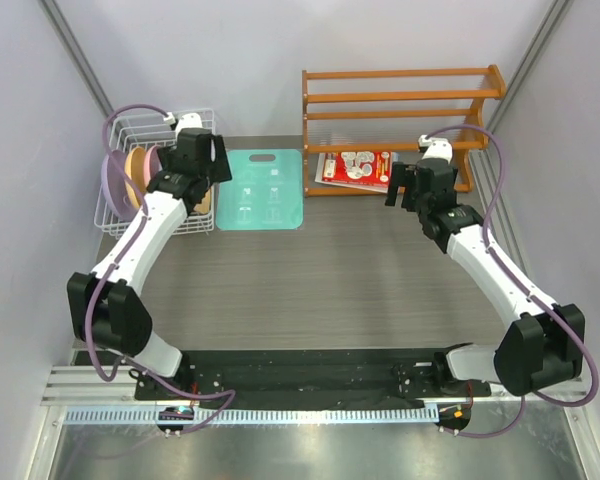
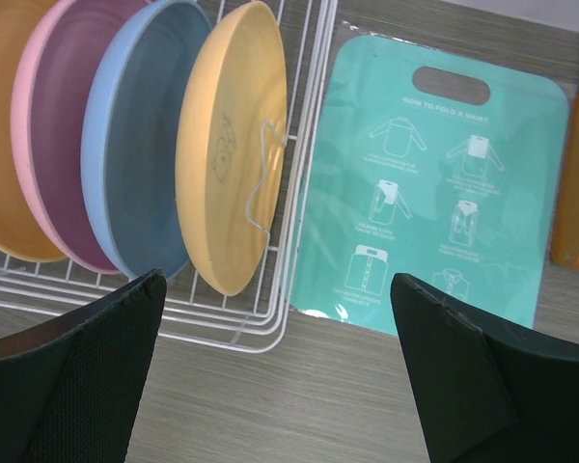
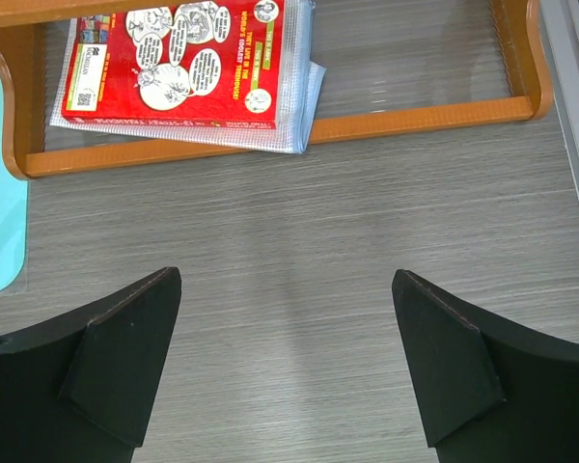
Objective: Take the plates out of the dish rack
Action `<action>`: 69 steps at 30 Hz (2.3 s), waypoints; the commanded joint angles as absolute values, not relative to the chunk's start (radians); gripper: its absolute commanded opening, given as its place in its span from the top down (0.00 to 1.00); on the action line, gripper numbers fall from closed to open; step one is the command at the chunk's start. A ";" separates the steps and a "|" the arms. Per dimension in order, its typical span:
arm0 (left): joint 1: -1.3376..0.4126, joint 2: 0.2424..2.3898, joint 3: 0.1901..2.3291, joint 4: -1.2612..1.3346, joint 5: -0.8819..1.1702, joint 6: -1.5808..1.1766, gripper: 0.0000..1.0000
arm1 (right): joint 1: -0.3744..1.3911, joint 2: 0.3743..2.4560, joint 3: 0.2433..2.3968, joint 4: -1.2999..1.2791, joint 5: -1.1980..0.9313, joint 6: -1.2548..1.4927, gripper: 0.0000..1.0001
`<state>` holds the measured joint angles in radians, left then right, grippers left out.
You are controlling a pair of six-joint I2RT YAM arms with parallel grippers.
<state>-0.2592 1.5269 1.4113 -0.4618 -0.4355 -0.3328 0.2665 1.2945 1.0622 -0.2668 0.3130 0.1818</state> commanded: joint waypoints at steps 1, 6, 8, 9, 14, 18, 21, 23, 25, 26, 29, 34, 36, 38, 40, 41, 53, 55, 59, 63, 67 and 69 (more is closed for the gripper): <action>-0.267 1.577 1.470 -0.459 -0.586 -0.344 0.03 | 0.270 1.315 1.108 -0.250 0.324 0.161 0.05; -0.268 1.618 1.473 -0.437 -0.641 -0.356 0.06 | 0.270 1.339 1.112 -0.247 0.321 0.155 0.10; -0.268 1.635 1.473 -0.427 -0.663 -0.351 0.09 | 0.270 1.347 1.112 -0.245 0.324 0.153 0.11; -0.268 1.641 1.473 -0.420 -0.672 -0.350 0.09 | 0.270 1.348 1.112 -0.242 0.324 0.152 0.14; -0.270 1.672 1.462 -0.393 -0.785 -0.341 0.11 | 0.270 1.358 1.112 -0.239 0.319 0.144 0.18; -0.270 1.710 1.471 -0.380 -0.814 -0.334 0.17 | 0.268 1.368 1.112 -0.238 0.325 0.140 0.19; -0.270 1.745 1.485 -0.382 -0.830 -0.341 0.28 | 0.270 1.374 1.115 -0.238 0.325 0.140 0.20; -0.268 1.758 1.494 -0.380 -0.834 -0.351 0.32 | 0.270 1.379 1.115 -0.238 0.316 0.143 0.20; -0.270 1.776 1.502 -0.379 -0.834 -0.354 0.40 | 0.270 1.384 1.114 -0.238 0.311 0.144 0.20; -0.270 1.784 1.505 -0.383 -0.838 -0.359 0.49 | 0.270 1.388 1.112 -0.238 0.311 0.144 0.21; -0.268 1.798 1.512 -0.388 -0.850 -0.364 0.65 | 0.268 1.399 1.114 -0.238 0.310 0.146 0.21; -0.268 1.793 1.509 -0.402 -0.850 -0.367 0.92 | 0.270 1.408 1.109 -0.238 0.302 0.150 0.21; -0.270 1.787 1.514 -0.413 -0.850 -0.367 1.00 | 0.270 1.410 1.106 -0.239 0.298 0.153 0.22; -0.270 1.776 1.528 -0.436 -0.864 -0.364 1.00 | 0.270 1.408 1.106 -0.238 0.296 0.156 0.21; -0.270 1.767 1.535 -0.459 -0.871 -0.362 1.00 | 0.270 1.405 1.101 -0.239 0.290 0.158 0.22; -0.271 1.757 1.543 -0.466 -0.880 -0.359 1.00 | 0.270 1.402 1.098 -0.239 0.290 0.161 0.21; -0.331 1.723 1.595 -0.495 -1.129 -0.276 1.00 | 0.270 1.364 1.074 -0.258 0.287 0.169 0.20; -0.345 1.742 1.623 -0.509 -1.210 -0.253 1.00 | 0.270 1.361 1.075 -0.259 0.284 0.169 0.20; -0.367 1.747 1.654 -0.534 -1.261 -0.247 1.00 | 0.270 1.355 1.072 -0.264 0.279 0.173 0.20; -0.383 1.712 1.660 -0.557 -1.247 -0.247 1.00 | 0.268 1.335 1.066 -0.264 0.268 0.178 0.20; -0.400 1.646 1.677 -0.623 -1.088 -0.285 1.00 | 0.268 1.296 1.058 -0.259 0.210 0.204 0.20; -0.402 1.605 1.675 -0.673 -0.917 -0.337 1.00 | 0.268 1.275 1.054 -0.241 0.119 0.236 0.20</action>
